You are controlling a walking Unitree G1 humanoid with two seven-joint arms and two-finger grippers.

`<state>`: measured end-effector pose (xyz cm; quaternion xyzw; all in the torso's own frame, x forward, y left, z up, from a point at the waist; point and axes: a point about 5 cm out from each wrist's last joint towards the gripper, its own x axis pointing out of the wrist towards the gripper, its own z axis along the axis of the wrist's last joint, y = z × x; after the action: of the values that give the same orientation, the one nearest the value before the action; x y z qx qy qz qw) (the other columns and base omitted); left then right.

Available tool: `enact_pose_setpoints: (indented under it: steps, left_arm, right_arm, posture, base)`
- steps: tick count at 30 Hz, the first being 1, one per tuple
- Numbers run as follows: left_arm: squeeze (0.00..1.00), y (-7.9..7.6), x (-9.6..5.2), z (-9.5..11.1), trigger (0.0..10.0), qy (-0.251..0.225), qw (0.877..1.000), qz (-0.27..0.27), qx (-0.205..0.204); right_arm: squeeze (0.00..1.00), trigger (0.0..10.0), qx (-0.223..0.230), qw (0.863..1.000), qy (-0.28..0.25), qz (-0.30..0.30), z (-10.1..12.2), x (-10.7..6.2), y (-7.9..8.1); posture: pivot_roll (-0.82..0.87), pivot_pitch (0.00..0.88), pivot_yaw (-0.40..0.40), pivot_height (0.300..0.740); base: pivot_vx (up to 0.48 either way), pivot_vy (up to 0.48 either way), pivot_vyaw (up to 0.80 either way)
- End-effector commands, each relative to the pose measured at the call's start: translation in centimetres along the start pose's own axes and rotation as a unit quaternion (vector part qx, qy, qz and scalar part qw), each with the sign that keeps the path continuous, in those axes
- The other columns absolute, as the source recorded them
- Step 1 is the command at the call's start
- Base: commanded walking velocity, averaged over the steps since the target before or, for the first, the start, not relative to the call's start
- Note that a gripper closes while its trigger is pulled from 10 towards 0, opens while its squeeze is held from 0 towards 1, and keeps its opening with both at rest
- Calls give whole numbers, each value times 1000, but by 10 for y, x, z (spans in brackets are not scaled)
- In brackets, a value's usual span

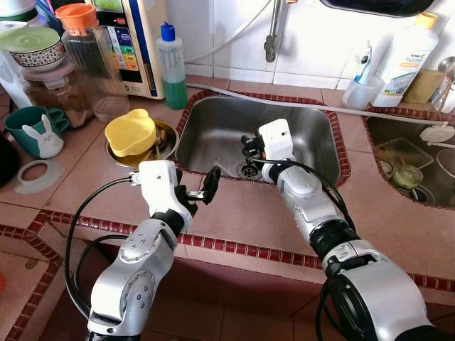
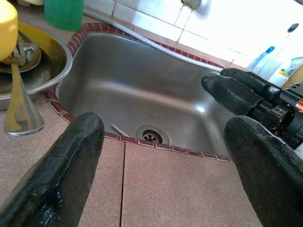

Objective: Kitchen organization

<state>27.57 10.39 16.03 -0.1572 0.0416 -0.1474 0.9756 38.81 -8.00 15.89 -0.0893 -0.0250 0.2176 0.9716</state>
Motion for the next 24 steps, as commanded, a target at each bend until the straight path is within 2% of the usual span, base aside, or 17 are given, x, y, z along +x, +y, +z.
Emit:
enact_pose_setpoints:
  steps: [1, 3, 4, 8, 9, 11, 14, 16, 19, 24]
  left_arm:
    - [1000, -1, 0, -1, 10000, -2, 1000, -2, 13]
    - [1000, 8, 0, -1, 10000, -3, 999, 31, 45]
    - [1000, 8, 0, -1, 10000, -3, 999, 31, 45]
    - [1000, 20, 1, -1, 10000, -6, 996, 61, 67]
    - [1000, 25, 2, 0, 10000, -10, 993, 75, 87]
    - [1000, 27, 3, 2, 10000, -13, 991, 73, 110]
    - [1000, 27, 3, 2, 10000, -13, 991, 71, 115]
    - [1000, 35, 6, 1, 10000, -12, 983, 92, 158]
    - [1000, 37, 6, 2, 10000, -14, 982, 96, 163]
    - [1000, 49, 7, -8, 10000, 0, 967, 107, 232]
  right_arm:
    - [1000, 10000, -1, 1000, -2, 4, 3, 1, 0]
    - [1000, 10000, 21, 1000, -6, 7, 4, 2, 1]
    - [1000, 10000, 21, 1000, -6, 7, 4, 2, 1]
    - [1000, 10000, 70, 997, -15, 22, 9, 3, 5]
    - [1000, 10000, 82, 996, -22, 36, 12, 2, 9]
    - [1000, 10000, 107, 993, -37, 43, 15, 0, 11]
    - [1000, 10000, 113, 992, -41, 44, 15, -1, 11]
    - [1000, 10000, 121, 989, -45, 65, 17, -14, 16]
    - [1000, 10000, 129, 988, -46, 72, 18, -17, 17]
    - [1000, 10000, 150, 983, -44, 98, 21, -38, 23]
  posture:
    - [80, 115, 12, 740]
    - [79, 114, 11, 740]
    - [79, 114, 11, 740]
    - [76, 114, 7, 740]
    - [74, 113, 4, 740]
    - [70, 114, 2, 740]
    - [65, 114, -1, 740]
    - [49, 117, -3, 740]
    - [49, 117, -3, 740]
    - [31, 116, -7, 740]
  base:
    - [0, 0, 0]
    - [0, 0, 0]
    - [0, 0, 0]
    - [0, 0, 0]
    - [0, 0, 0]
    - [0, 0, 0]
    - [0, 0, 0]
    - [0, 0, 0]
    - [0, 0, 0]
    - [0, 0, 0]
